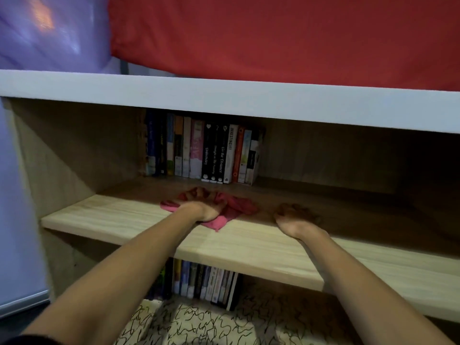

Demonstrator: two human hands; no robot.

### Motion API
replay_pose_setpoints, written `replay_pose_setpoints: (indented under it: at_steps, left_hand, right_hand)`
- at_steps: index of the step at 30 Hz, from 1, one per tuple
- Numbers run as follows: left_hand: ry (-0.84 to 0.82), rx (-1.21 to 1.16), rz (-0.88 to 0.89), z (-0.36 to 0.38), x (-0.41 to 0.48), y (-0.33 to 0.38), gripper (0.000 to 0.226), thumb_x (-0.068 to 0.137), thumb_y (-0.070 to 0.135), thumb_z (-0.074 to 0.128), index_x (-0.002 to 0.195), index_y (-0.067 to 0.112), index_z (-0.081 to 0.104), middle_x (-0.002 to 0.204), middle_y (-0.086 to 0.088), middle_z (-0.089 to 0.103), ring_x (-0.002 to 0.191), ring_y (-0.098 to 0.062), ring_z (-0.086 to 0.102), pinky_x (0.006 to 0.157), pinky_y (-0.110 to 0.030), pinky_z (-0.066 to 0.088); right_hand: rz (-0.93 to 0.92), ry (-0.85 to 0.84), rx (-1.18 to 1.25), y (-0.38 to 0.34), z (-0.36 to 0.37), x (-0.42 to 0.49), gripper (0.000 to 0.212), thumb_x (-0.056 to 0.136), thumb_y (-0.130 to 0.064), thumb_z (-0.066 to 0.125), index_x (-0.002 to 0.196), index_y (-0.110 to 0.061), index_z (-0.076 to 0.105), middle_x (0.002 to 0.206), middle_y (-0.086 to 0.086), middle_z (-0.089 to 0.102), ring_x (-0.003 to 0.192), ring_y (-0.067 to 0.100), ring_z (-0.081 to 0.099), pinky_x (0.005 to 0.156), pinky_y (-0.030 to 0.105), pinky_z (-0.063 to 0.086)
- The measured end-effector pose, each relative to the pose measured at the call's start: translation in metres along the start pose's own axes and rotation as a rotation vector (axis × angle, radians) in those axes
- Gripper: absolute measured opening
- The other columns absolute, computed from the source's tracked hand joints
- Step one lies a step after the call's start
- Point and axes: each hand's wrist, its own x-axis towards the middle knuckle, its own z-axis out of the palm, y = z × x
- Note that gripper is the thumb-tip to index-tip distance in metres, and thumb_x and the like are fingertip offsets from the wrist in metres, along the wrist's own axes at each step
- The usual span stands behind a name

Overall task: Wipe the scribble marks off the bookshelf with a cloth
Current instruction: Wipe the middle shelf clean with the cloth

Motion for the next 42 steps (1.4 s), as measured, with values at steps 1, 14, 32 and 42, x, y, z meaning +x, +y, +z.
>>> replay_pose_setpoints:
  at_steps: [1,14,32,42]
  left_hand:
    - [-0.011,-0.01,-0.015,0.0,0.003,0.003,0.067,0.097,0.063,0.013,0.154,0.03,0.002,0.161,-0.006,-0.009,0.146,-0.035,-0.007,0.114,-0.061,-0.005]
    - [0.018,0.08,-0.051,-0.015,-0.081,-0.173,0.073,0.084,0.074,0.013,0.15,0.043,0.004,0.161,0.005,-0.008,0.148,-0.028,-0.001,0.117,-0.057,0.002]
    - [0.003,0.053,0.274,-0.008,0.042,-0.106,0.074,0.088,0.076,0.017,0.151,0.037,0.016,0.16,0.003,0.016,0.145,-0.022,0.019,0.119,-0.042,0.013]
    - [0.037,-0.039,0.21,-0.022,0.141,-0.095,0.067,0.096,0.064,0.02,0.154,0.03,0.01,0.161,-0.003,0.005,0.147,-0.023,0.009,0.117,-0.039,0.004]
  right_hand:
    - [-0.008,0.001,-0.003,0.0,-0.001,-0.002,0.056,0.095,-0.057,0.024,0.145,-0.033,0.032,0.155,0.008,0.024,0.14,0.036,0.024,0.113,0.05,0.018]
    - [0.035,-0.068,-0.064,-0.01,-0.008,-0.023,0.052,0.103,-0.045,0.016,0.151,-0.024,0.023,0.159,0.007,0.015,0.145,0.031,0.016,0.117,0.047,0.012]
    - [-0.04,-0.057,0.042,-0.118,0.034,0.025,0.072,0.081,-0.065,0.021,0.143,-0.031,0.035,0.156,0.013,0.021,0.142,0.044,0.01,0.109,0.067,0.005]
    - [-0.013,-0.036,0.011,-0.114,0.02,0.014,0.054,0.098,-0.052,0.025,0.148,-0.033,0.025,0.158,0.007,0.013,0.142,0.041,0.01,0.113,0.06,0.008]
